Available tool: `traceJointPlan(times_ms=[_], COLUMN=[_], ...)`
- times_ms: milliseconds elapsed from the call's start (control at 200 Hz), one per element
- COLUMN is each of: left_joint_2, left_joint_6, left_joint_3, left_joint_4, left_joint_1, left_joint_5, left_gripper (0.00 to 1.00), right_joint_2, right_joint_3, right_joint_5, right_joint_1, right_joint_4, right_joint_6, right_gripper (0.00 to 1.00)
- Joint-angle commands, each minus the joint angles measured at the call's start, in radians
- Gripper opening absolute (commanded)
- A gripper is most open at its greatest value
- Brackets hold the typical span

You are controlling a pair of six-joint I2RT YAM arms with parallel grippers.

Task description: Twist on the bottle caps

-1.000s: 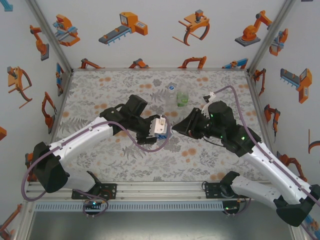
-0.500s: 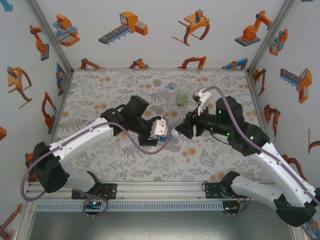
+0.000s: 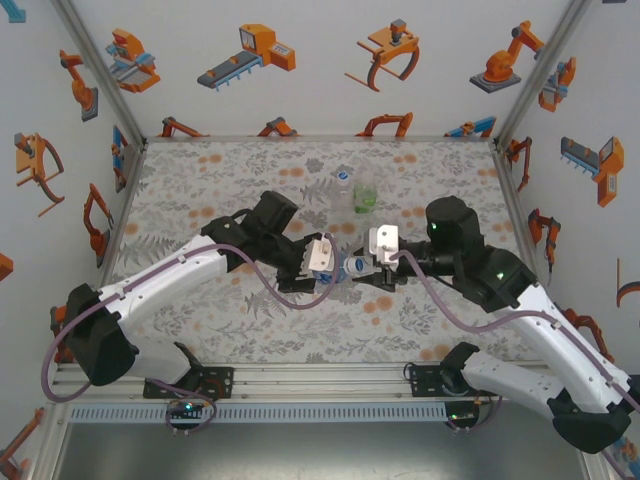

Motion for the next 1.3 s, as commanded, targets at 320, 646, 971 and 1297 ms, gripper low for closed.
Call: traceJointPlan(times_ms=[320,646,971,1297], left_joint_2=[-0.014,-0.011,-0.001,-0.002], left_joint_6=[0.027,0.027,0.021,0.019], left_joint_3=[0.027,0.029,0.031,0.032], left_joint_4=[-0.008,-0.009,-0.005,-0.004], left_joint_1=[-0.001,-0.001,-0.001,-0.001], left_joint_5=[0.041,0.040,0.044,0.041], left_gripper=[0.00,0.00,0.00,0.00], right_joint_2=[-0.019,-0.009,0.016,0.066], right_joint_3=[-0.031,-0.034,-0.073,-0.064], right_joint_5=[-0.013,0.155,0.421,0.444], right_joint_1=[0.001,0.002,0.002,0.002], right_joint_4=[0.049,0.148,0.125,0.105], right_joint_6=[-0.052,0.483,1.544,1.786], right_gripper=[0.34,0.02,0.00,0.00])
